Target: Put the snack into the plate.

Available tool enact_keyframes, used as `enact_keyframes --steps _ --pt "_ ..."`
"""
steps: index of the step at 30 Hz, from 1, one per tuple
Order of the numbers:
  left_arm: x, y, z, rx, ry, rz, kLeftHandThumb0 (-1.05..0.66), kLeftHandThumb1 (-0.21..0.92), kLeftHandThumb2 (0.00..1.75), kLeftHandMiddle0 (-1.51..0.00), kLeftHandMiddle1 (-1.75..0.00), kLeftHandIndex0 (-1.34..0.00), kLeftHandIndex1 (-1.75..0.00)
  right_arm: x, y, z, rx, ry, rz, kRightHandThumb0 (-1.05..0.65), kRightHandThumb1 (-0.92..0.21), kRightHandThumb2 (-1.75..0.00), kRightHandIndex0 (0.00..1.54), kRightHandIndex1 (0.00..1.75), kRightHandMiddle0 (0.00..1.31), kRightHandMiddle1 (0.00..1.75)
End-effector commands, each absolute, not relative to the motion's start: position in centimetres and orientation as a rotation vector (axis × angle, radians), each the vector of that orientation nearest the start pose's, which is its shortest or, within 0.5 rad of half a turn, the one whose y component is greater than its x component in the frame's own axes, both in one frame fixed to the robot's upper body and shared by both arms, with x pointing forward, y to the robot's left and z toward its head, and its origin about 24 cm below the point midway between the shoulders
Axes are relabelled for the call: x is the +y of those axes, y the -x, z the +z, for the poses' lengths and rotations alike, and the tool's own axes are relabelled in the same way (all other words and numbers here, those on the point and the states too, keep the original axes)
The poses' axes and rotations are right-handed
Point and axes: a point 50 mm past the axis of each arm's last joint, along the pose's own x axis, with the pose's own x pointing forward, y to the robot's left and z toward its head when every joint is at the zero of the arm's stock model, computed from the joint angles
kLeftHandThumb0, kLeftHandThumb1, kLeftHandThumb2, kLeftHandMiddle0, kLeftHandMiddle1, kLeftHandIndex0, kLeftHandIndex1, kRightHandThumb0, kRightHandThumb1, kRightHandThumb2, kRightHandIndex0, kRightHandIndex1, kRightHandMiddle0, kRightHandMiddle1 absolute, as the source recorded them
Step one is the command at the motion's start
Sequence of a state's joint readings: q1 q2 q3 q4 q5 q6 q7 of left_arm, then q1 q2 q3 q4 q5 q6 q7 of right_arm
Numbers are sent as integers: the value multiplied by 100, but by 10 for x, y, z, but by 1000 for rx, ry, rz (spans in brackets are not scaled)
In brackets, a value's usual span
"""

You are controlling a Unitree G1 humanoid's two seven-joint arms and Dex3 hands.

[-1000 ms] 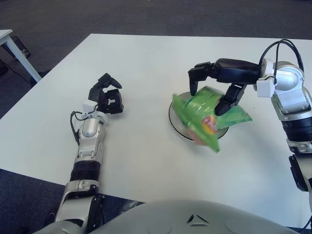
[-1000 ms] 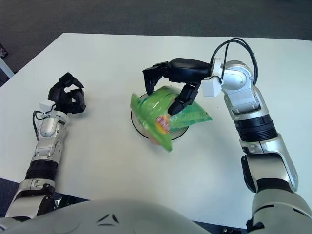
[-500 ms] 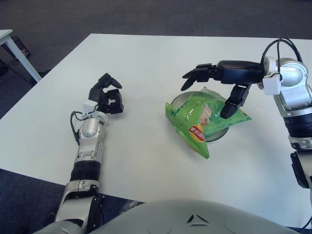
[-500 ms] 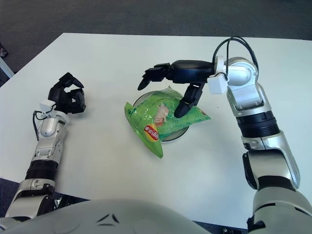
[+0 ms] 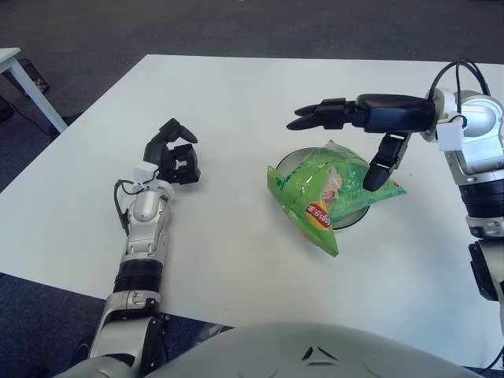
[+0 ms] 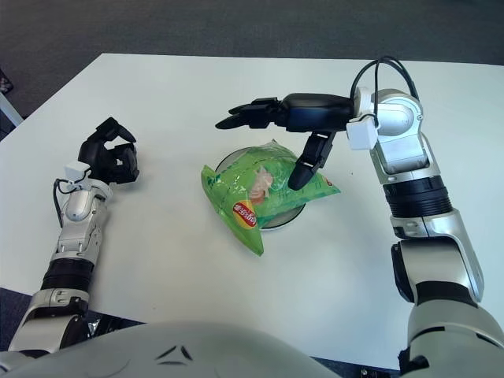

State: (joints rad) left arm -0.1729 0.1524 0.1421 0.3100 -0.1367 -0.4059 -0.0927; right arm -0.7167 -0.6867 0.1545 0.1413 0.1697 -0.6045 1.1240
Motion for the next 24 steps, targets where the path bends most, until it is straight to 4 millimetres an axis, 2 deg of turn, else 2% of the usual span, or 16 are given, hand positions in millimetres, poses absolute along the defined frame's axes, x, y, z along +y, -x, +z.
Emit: enact_keyframes --steps 1,24 --pt "195 -246 0 -56 43 71 -49 28 136 -131 -175 -64 -175 -155 -289 247 -758 1138 1221 -83 -59 -48 0 0 0 0" --pt "195 -248 -1 -48 51 63 -48 32 131 -130 -175 -61 -175 -155 -291 246 -758 1138 1224 -82 -56 -50 0 0 0 0"
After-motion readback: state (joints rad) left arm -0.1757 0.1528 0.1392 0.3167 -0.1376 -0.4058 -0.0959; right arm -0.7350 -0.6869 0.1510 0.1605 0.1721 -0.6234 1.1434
